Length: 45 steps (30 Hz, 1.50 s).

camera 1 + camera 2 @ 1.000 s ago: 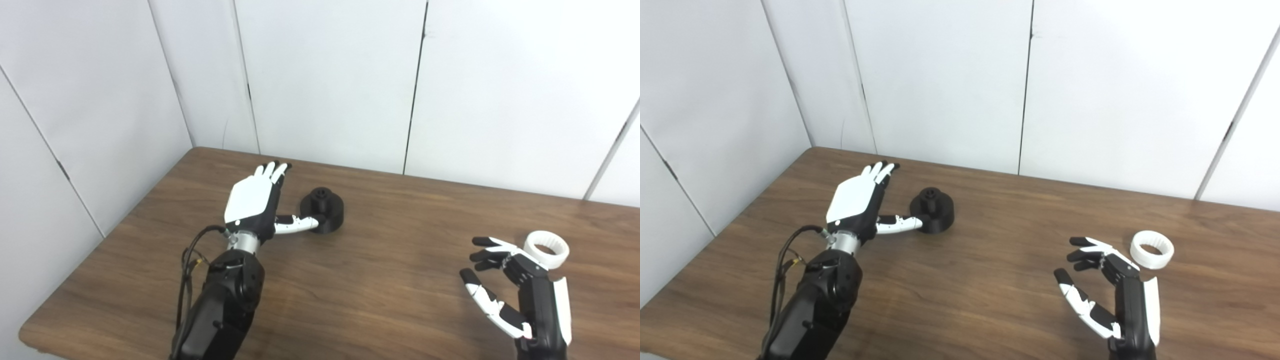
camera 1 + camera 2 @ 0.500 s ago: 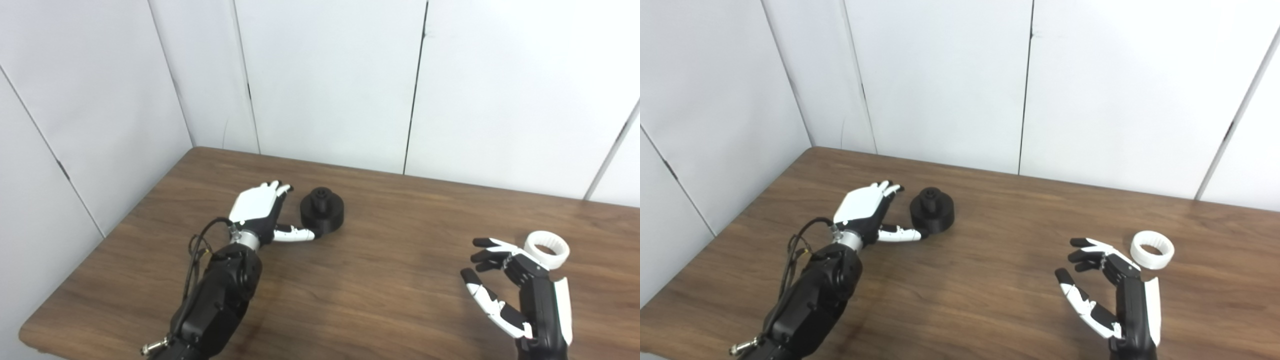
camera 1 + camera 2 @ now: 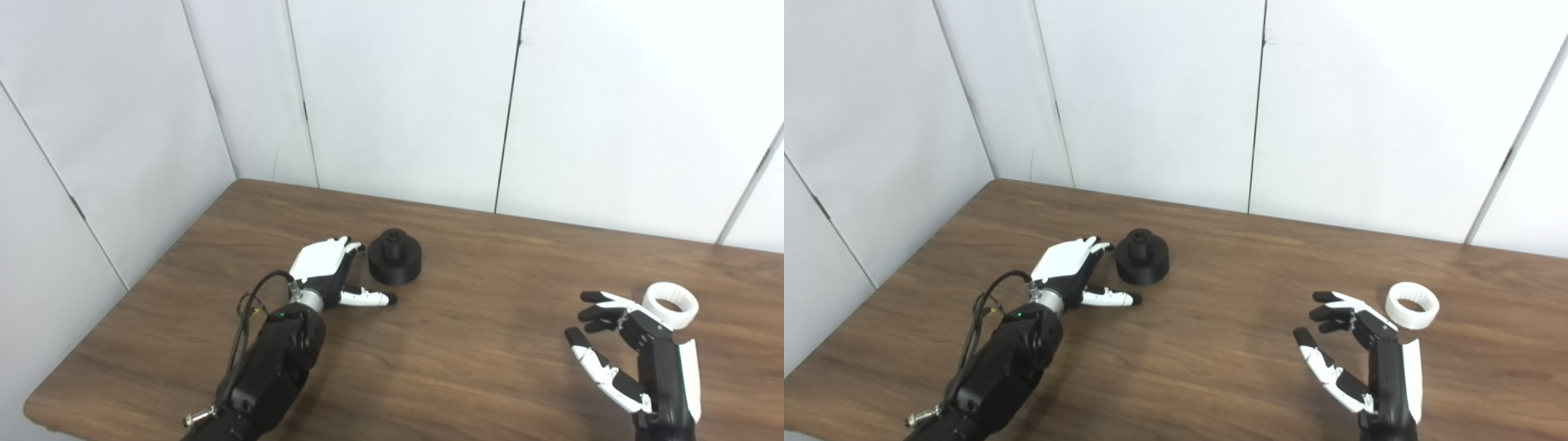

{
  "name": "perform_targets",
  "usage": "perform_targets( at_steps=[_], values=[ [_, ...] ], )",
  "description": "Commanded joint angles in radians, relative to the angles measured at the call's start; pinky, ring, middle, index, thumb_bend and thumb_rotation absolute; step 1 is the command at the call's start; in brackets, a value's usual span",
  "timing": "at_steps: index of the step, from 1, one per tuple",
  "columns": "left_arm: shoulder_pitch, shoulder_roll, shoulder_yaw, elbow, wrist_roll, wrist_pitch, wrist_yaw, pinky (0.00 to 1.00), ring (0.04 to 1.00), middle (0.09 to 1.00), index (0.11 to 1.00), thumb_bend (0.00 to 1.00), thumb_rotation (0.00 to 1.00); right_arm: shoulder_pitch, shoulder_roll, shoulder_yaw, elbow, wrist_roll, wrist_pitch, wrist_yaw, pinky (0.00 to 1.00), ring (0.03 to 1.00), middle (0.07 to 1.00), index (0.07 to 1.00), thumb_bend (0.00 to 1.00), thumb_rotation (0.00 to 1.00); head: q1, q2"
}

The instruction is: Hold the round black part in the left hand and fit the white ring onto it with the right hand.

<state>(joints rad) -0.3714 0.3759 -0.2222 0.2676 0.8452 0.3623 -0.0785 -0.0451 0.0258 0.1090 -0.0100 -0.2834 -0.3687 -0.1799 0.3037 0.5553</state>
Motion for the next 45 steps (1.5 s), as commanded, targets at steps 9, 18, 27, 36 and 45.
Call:
perform_targets(
  at_steps=[9, 18, 27, 36, 45],
  values=[
    [-0.069, -0.008, -0.019, 0.087, -0.026, -0.041, 0.104, 0.95, 1.000, 1.000, 0.904, 1.00, 0.69, 0.081, -0.047, -0.029, 0.049, -0.020, 0.002, 0.000, 0.49, 0.567, 0.668, 0.499, 0.50, 0.16, 0.000, 0.006],
    [-0.089, -0.019, -0.014, 0.142, -0.072, -0.056, 0.153, 0.95, 1.000, 1.000, 0.899, 1.00, 0.68, 0.084, -0.047, -0.029, 0.043, -0.027, 0.003, 0.000, 0.49, 0.565, 0.665, 0.499, 0.50, 0.16, -0.009, 0.009],
    [-0.103, -0.048, 0.009, 0.194, -0.139, -0.100, 0.220, 0.93, 1.000, 1.000, 0.878, 1.00, 0.63, 0.088, -0.043, -0.029, 0.030, -0.030, 0.007, 0.001, 0.48, 0.563, 0.666, 0.499, 0.50, 0.16, -0.017, 0.013],
    [-0.129, -0.069, 0.011, 0.245, -0.180, -0.140, 0.252, 0.92, 1.000, 1.000, 0.871, 1.00, 0.63, 0.094, -0.041, -0.030, 0.022, -0.050, 0.004, -0.009, 0.48, 0.556, 0.656, 0.499, 0.50, 0.16, -0.027, 0.020],
    [-0.149, -0.084, 0.012, 0.291, -0.229, -0.180, 0.258, 0.93, 1.000, 1.000, 0.858, 1.00, 0.58, 0.098, -0.042, -0.027, 0.018, -0.062, 0.003, -0.015, 0.47, 0.556, 0.660, 0.499, 0.50, 0.16, -0.031, 0.026]
  ],
)
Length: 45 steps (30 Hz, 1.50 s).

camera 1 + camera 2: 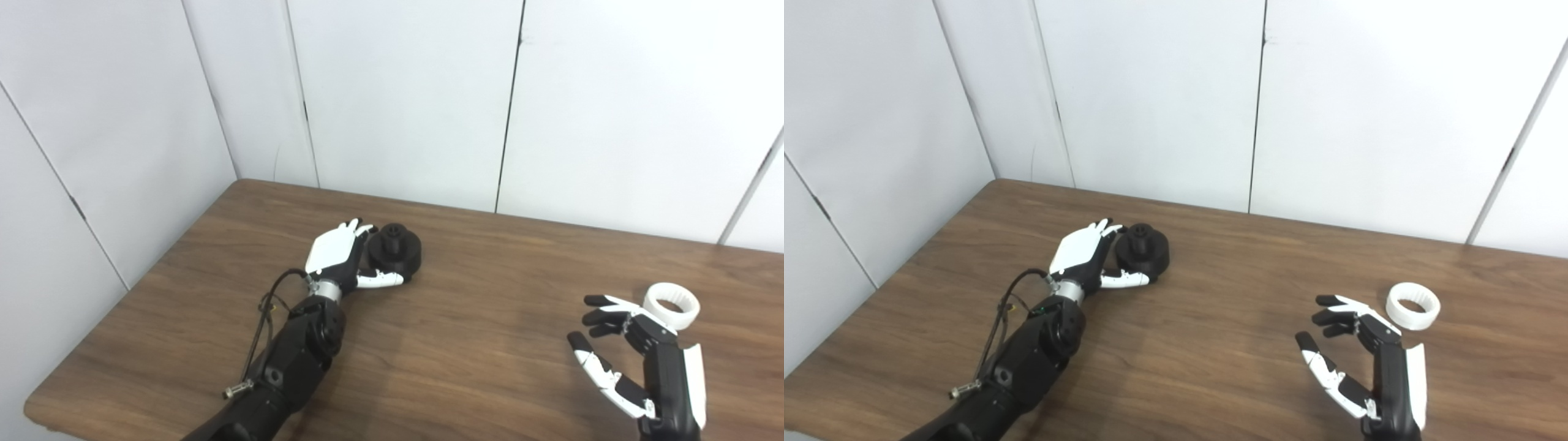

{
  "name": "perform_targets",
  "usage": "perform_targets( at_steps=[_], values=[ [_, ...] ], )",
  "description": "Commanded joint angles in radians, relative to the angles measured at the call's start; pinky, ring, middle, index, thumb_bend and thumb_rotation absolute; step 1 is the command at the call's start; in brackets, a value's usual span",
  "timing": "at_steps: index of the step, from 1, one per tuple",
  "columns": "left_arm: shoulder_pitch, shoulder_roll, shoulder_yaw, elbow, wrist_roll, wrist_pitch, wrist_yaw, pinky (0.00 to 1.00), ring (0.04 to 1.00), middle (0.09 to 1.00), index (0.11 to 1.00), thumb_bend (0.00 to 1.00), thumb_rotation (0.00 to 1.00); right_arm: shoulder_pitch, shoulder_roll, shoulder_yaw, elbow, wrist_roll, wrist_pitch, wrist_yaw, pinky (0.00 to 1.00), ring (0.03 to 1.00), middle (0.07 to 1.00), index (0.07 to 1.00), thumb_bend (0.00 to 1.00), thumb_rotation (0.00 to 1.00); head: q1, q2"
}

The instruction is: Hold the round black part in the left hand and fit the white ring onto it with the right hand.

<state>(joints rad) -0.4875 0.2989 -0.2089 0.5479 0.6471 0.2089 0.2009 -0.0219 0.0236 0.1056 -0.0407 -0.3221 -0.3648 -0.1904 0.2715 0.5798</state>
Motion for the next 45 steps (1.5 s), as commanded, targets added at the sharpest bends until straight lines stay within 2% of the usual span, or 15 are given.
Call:
perform_targets(
  at_steps=[1, 10, 14, 16, 22, 37, 45],
  values=[
    [-0.034, -0.008, -0.001, 0.014, -0.036, -0.031, -0.022, 0.93, 1.000, 1.000, 0.856, 1.00, 0.58, 0.075, -0.040, -0.024, 0.049, -0.029, -0.004, -0.008, 0.47, 0.555, 0.659, 0.499, 0.50, 0.16, 0.001, 0.002],
    [-0.035, -0.020, 0.009, 0.040, -0.079, -0.080, -0.006, 0.92, 1.000, 1.000, 0.818, 0.98, 0.47, 0.078, -0.038, -0.025, 0.039, -0.029, 0.008, -0.007, 0.47, 0.557, 0.660, 0.499, 0.50, 0.16, -0.002, 0.008],
    [-0.032, -0.027, 0.024, 0.055, -0.100, -0.122, 0.025, 0.95, 1.000, 0.999, 0.758, 0.94, 0.39, 0.078, -0.039, -0.025, 0.038, -0.028, 0.010, -0.006, 0.47, 0.552, 0.657, 0.499, 0.50, 0.16, -0.002, 0.009],
    [-0.031, -0.030, 0.030, 0.061, -0.111, -0.138, 0.042, 0.98, 1.000, 0.993, 0.698, 0.89, 0.32, 0.079, -0.039, -0.025, 0.035, -0.024, 0.013, -0.003, 0.47, 0.557, 0.659, 0.499, 0.50, 0.16, -0.001, 0.010],
    [-0.028, -0.035, 0.040, 0.064, -0.136, -0.151, 0.068, 1.00, 1.000, 0.989, 0.630, 0.85, 0.24, 0.079, -0.040, -0.024, 0.031, -0.024, 0.016, -0.002, 0.47, 0.556, 0.658, 0.499, 0.50, 0.16, 0.000, 0.013],
    [-0.018, -0.028, 0.037, 0.045, -0.148, -0.143, 0.063, 1.00, 1.000, 0.977, 0.617, 0.85, 0.22, 0.074, -0.044, -0.026, 0.027, -0.035, 0.020, -0.002, 0.46, 0.551, 0.655, 0.499, 0.50, 0.16, 0.002, 0.019],
    [0.021, -0.027, 0.015, -0.016, -0.146, -0.142, 0.020, 1.00, 1.000, 0.975, 0.608, 0.88, 0.22, 0.075, -0.043, -0.027, 0.019, -0.038, 0.030, -0.002, 0.47, 0.559, 0.660, 0.499, 0.50, 0.16, 0.001, 0.019]
  ],
)
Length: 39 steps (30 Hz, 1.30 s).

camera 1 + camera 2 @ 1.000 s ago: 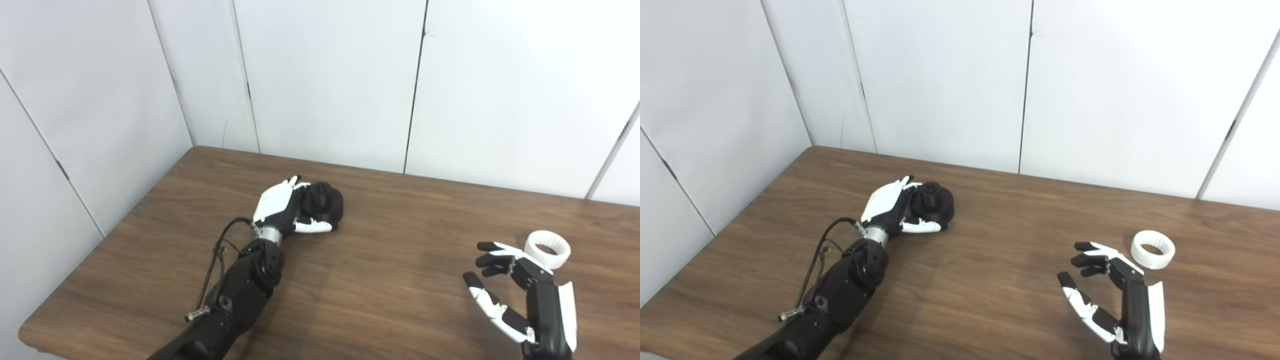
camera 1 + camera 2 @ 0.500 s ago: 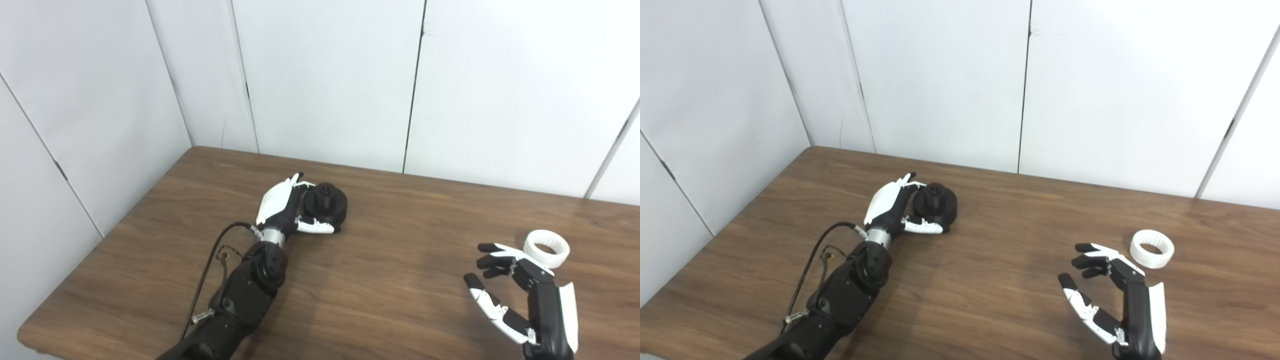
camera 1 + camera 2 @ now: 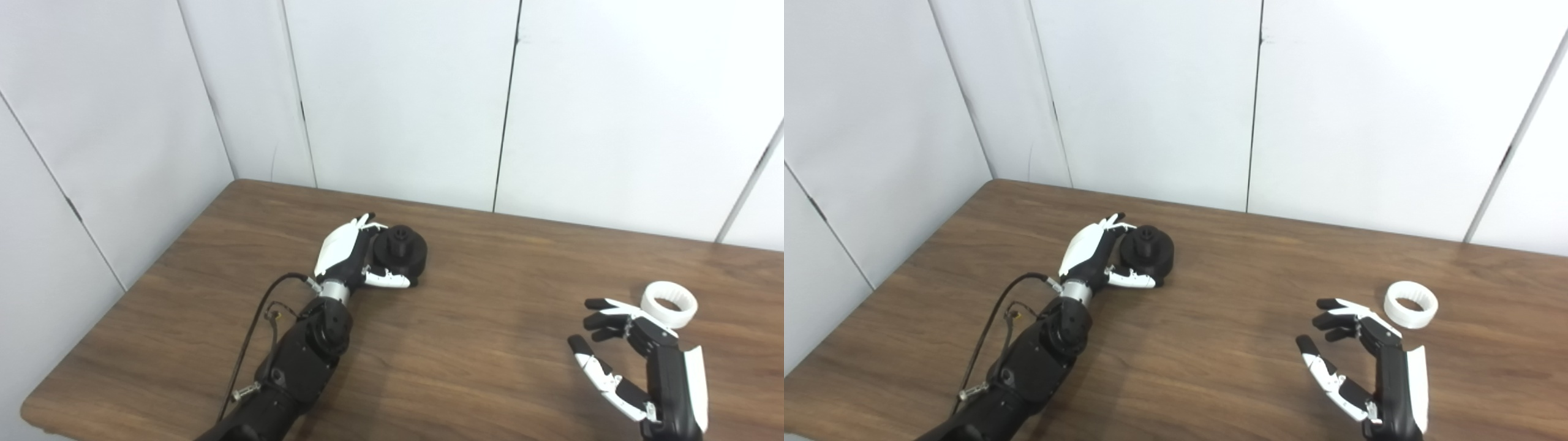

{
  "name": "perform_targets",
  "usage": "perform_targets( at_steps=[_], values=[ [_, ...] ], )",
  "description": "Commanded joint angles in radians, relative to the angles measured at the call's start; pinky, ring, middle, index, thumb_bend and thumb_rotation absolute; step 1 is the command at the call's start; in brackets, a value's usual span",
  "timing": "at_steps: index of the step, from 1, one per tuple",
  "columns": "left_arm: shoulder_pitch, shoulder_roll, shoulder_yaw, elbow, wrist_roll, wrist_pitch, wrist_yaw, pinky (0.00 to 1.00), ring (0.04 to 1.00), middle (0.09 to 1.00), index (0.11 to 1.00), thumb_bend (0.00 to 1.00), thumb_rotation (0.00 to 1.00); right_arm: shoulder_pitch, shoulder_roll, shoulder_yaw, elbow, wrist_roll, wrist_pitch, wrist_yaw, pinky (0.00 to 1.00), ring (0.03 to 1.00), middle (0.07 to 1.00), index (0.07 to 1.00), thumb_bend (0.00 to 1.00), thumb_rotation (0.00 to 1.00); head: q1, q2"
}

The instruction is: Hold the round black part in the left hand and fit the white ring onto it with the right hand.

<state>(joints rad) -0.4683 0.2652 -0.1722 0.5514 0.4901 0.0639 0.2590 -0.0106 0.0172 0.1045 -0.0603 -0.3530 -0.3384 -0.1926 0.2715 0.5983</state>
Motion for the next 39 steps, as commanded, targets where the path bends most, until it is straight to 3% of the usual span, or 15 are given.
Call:
perform_targets(
  at_steps=[1, 24, 32, 39],
  values=[
    [0.010, 0.007, -0.027, -0.032, 0.012, 0.005, -0.048, 1.00, 1.000, 0.976, 0.609, 0.88, 0.23, 0.064, -0.036, -0.025, 0.038, -0.008, 0.005, 0.000, 0.47, 0.558, 0.662, 0.499, 0.50, 0.16, 0.001, 0.001],
    [0.220, -0.015, -0.146, -0.362, 0.027, 0.010, -0.181, 1.00, 1.000, 0.983, 0.613, 0.88, 0.25, 0.063, -0.027, -0.018, 0.028, 0.001, 0.006, 0.005, 0.47, 0.551, 0.654, 0.499, 0.50, 0.16, -0.031, 0.023],
    [0.269, -0.015, -0.195, -0.503, 0.036, 0.026, -0.262, 1.00, 1.000, 0.981, 0.610, 0.90, 0.27, 0.066, -0.026, -0.025, 0.000, -0.045, 0.046, -0.002, 0.47, 0.549, 0.656, 0.499, 0.50, 0.16, -0.110, 0.045],
    [0.298, -0.014, -0.222, -0.591, 0.045, 0.034, -0.335, 1.00, 1.000, 0.980, 0.606, 0.92, 0.27, 0.073, -0.014, -0.020, -0.040, -0.025, 0.087, 0.014, 0.47, 0.568, 0.681, 0.499, 0.50, 0.16, -0.199, 0.068]
  ],
)
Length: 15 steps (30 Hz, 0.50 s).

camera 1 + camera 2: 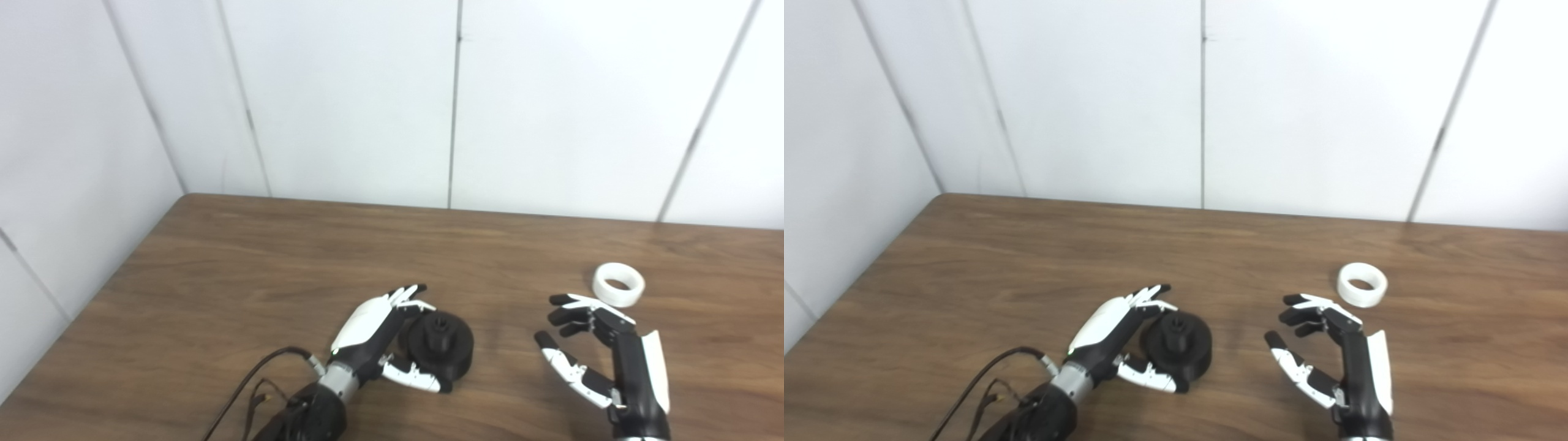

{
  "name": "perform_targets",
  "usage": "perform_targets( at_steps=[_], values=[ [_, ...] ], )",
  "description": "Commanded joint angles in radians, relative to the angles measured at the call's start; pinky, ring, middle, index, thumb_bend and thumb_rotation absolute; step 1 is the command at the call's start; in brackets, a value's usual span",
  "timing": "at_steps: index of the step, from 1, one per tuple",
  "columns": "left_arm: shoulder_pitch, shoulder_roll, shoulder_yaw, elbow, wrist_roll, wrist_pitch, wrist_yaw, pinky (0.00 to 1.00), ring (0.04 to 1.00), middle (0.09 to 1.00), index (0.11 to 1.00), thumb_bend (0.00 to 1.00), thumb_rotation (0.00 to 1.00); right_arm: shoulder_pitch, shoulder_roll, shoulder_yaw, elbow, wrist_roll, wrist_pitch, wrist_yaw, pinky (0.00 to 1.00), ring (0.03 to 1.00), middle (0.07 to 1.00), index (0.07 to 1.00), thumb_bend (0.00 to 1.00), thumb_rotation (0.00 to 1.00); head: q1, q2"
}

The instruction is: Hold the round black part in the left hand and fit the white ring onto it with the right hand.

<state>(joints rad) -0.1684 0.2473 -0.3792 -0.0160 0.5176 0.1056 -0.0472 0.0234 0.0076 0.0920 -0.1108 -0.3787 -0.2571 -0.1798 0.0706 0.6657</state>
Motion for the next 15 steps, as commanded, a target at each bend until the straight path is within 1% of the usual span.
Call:
perform_targets(
  at_steps=[1, 5, 6, 7, 10, 15],
  values=[
    [0.002, 0.004, -0.017, -0.033, 0.017, -0.010, -0.038, 1.00, 1.000, 0.979, 0.605, 0.92, 0.27, 0.038, 0.000, -0.006, 0.005, 0.000, 0.013, 0.002, 0.47, 0.567, 0.682, 0.499, 0.50, 0.16, -0.037, 0.013],
    [0.026, 0.007, -0.028, -0.083, 0.007, -0.013, -0.081, 1.00, 1.000, 0.983, 0.608, 0.92, 0.25, 0.031, 0.019, 0.001, -0.009, 0.007, 0.026, 0.001, 0.48, 0.577, 0.685, 0.499, 0.50, 0.16, -0.097, 0.026],
    [0.031, 0.006, -0.032, -0.093, 0.008, -0.017, -0.089, 1.00, 1.000, 0.983, 0.608, 0.92, 0.24, 0.028, 0.022, 0.002, -0.010, 0.005, 0.029, 0.000, 0.48, 0.580, 0.684, 0.499, 0.50, 0.16, -0.097, 0.026],
    [0.037, 0.006, -0.036, -0.103, 0.011, -0.020, -0.096, 1.00, 1.000, 0.982, 0.606, 0.92, 0.24, 0.026, 0.027, 0.004, -0.012, 0.002, 0.033, -0.002, 0.49, 0.583, 0.681, 0.498, 0.50, 0.15, -0.119, 0.030],
    [0.047, 0.008, -0.048, -0.123, 0.021, -0.036, -0.115, 1.00, 1.000, 0.977, 0.602, 0.93, 0.25, 0.019, 0.039, 0.007, -0.016, -0.004, 0.048, -0.007, 0.49, 0.579, 0.671, 0.498, 0.50, 0.15, -0.147, 0.039],
    [0.054, 0.011, -0.071, -0.145, 0.042, -0.051, -0.144, 1.00, 1.000, 0.976, 0.597, 0.92, 0.27, 0.019, 0.049, 0.018, -0.028, -0.025, 0.064, -0.012, 0.44, 0.543, 0.653, 0.498, 0.50, 0.15, -0.156, 0.045]
  ],
)
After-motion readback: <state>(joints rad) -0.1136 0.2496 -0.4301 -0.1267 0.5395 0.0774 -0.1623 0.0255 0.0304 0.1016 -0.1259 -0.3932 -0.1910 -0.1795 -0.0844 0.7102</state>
